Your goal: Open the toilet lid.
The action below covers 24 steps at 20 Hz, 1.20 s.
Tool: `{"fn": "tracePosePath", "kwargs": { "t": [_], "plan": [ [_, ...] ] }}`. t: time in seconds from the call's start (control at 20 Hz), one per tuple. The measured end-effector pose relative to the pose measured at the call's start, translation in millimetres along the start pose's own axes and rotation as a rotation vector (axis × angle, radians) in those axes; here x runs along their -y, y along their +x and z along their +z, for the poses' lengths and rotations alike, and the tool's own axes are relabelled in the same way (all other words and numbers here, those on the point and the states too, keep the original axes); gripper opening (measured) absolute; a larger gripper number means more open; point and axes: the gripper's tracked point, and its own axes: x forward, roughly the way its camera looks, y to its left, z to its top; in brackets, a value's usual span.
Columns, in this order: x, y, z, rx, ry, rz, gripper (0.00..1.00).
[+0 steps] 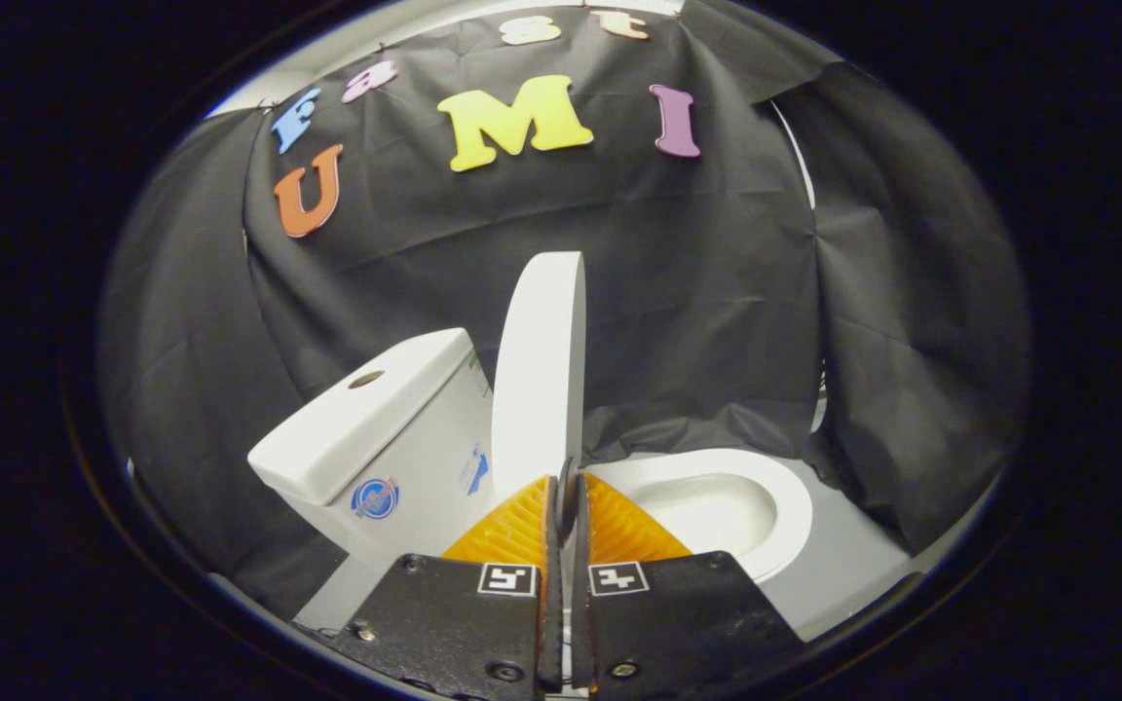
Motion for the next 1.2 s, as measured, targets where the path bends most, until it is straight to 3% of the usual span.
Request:
{"fn": "tracePosePath", "kwargs": {
  "t": [1.2],
  "plan": [
    [-48.5,2.7,-2.1,0.038,-0.154,-0.011,0.08]
  ]
}}
